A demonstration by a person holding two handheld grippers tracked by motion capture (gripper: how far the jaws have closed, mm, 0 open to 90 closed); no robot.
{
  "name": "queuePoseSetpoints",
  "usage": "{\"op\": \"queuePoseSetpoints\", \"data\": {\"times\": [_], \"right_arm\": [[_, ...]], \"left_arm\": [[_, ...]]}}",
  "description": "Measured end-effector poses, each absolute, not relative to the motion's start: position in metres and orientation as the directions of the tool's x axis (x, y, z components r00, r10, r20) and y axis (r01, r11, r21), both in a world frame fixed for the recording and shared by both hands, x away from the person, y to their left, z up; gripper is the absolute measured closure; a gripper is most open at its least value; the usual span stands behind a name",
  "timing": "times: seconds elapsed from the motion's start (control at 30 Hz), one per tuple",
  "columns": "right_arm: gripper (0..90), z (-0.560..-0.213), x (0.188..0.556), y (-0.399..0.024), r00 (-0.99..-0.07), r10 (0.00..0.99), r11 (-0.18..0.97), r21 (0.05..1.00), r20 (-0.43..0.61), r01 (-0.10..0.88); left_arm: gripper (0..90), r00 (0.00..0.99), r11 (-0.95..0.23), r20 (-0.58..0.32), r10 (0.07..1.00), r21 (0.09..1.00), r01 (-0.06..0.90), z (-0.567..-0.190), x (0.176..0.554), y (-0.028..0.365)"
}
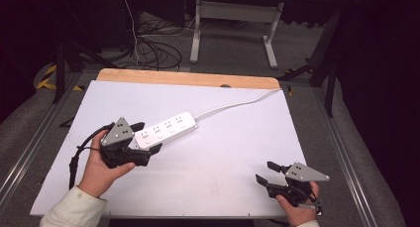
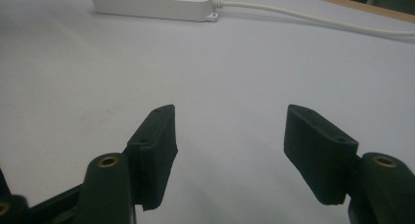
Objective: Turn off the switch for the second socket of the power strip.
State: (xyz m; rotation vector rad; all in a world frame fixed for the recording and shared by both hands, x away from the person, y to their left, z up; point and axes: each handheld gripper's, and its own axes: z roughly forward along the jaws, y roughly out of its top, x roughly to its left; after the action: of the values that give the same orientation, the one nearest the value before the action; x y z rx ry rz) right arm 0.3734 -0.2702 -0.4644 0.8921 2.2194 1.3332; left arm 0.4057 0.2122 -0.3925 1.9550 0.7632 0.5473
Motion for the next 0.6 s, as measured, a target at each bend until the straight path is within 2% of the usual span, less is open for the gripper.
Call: {"op": "queuePoseSetpoints", "data": {"times": [0.6], "right_arm": [[37.3, -0.464, 0.373, -0.270, -0.716, 0.698, 0.341, 0.885, -0.011, 0.319]], "left_arm": [[13.4, 0.692, -0.299, 0.018, 0.721, 0.910, 0.288, -0.431, 0.374, 0.261]]}}
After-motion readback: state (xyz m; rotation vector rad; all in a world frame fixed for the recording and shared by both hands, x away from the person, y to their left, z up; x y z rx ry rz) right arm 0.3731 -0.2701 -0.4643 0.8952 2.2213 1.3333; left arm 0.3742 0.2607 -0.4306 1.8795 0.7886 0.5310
